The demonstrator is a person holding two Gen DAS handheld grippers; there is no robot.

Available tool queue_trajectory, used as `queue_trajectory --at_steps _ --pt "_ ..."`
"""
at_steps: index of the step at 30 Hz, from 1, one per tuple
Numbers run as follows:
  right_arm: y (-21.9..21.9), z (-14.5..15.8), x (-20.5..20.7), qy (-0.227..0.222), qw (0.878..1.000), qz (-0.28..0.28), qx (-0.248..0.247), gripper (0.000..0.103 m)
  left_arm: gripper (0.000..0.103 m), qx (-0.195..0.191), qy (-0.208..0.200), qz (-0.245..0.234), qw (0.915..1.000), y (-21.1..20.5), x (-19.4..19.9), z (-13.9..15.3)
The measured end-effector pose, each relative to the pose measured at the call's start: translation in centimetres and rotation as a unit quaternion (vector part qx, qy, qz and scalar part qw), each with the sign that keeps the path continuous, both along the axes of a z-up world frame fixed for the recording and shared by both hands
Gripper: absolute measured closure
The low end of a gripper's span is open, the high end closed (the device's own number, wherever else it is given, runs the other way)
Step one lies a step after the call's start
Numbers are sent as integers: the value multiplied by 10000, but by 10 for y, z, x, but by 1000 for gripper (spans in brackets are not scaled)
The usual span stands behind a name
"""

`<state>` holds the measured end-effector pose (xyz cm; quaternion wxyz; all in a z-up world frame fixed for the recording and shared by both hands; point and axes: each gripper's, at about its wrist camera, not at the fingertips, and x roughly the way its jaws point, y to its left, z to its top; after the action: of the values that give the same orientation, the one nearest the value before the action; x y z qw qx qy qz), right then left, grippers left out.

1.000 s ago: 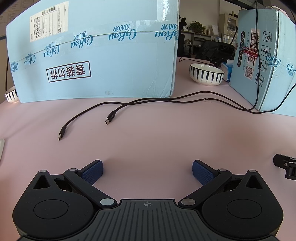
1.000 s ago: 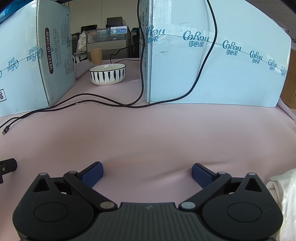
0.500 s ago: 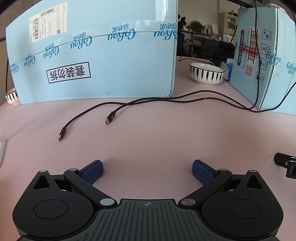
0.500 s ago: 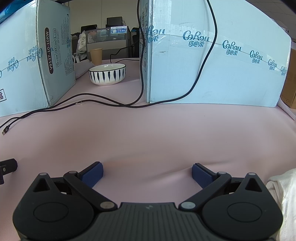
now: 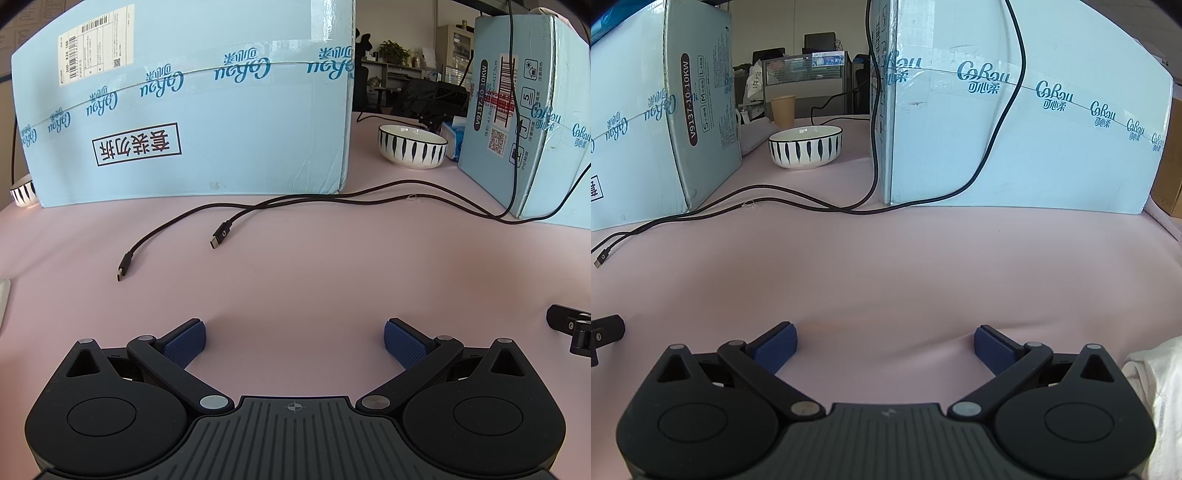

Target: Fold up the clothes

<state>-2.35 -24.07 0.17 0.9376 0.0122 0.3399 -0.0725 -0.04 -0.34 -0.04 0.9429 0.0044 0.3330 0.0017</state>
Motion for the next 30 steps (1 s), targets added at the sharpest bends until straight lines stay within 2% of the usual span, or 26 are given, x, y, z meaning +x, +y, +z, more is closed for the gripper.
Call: queue_trajectory --at_steps 17,22,25,30 --pt "-1 5 -2 26 10000 -41 27 0 0 106 2 38 9999 -1 -2 4" --pt "-1 12 -7 -43 9999 -44 89 0 0 -32 78 -19 10000 1 -6 10" --pt "1 18 -11 -138 9999 -52 34 0 0 -162 -28 31 9999 4 -10 17" --pt "4 28 -15 -225 9997 1 0 0 0 -16 -110 55 9999 2 -15 26"
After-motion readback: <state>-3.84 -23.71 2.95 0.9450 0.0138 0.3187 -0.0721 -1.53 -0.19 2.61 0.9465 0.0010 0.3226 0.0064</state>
